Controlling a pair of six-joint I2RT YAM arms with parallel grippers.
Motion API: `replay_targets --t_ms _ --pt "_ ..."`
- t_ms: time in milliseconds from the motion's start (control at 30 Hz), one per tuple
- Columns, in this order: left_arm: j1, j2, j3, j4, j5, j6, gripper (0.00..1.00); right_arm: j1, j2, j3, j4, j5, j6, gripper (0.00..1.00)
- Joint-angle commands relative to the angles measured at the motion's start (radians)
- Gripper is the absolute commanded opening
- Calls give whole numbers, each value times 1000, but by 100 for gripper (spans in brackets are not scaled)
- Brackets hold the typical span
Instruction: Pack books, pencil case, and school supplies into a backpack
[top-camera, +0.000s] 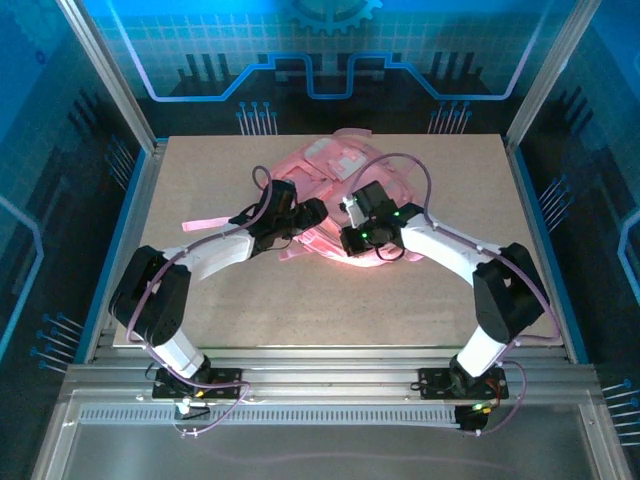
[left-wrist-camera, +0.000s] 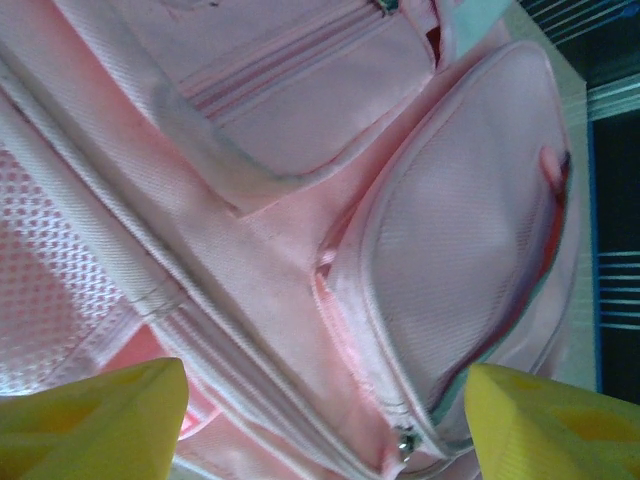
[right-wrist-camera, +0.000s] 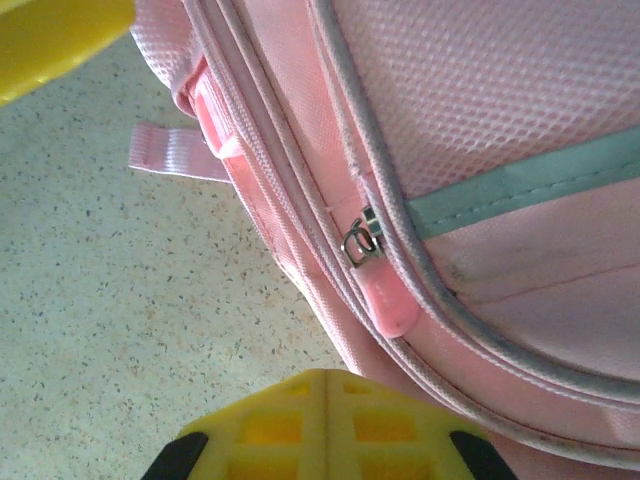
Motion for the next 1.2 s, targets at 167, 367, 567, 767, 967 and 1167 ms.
replay_targets --t_ms 167,367,567,767,967,1167 --pt "-48 158 150 60 -13 -102 74 -21 -57 -46 15 -2 -57 10" --pt "-49 220 187 82 -18 -74 55 -2 -36 -62 86 47 70 43" --pt "-49 227 201 83 7 -66 11 0 37 -36 138 105 158 35" --pt "-51 205 203 83 30 -83 0 -1 67 -36 138 242 189 29" --pt "-57 187 192 86 35 -90 0 3 78 -48 208 339 194 31" --pt "-59 183 160 110 49 -122 0 0 140 21 191 398 255 28"
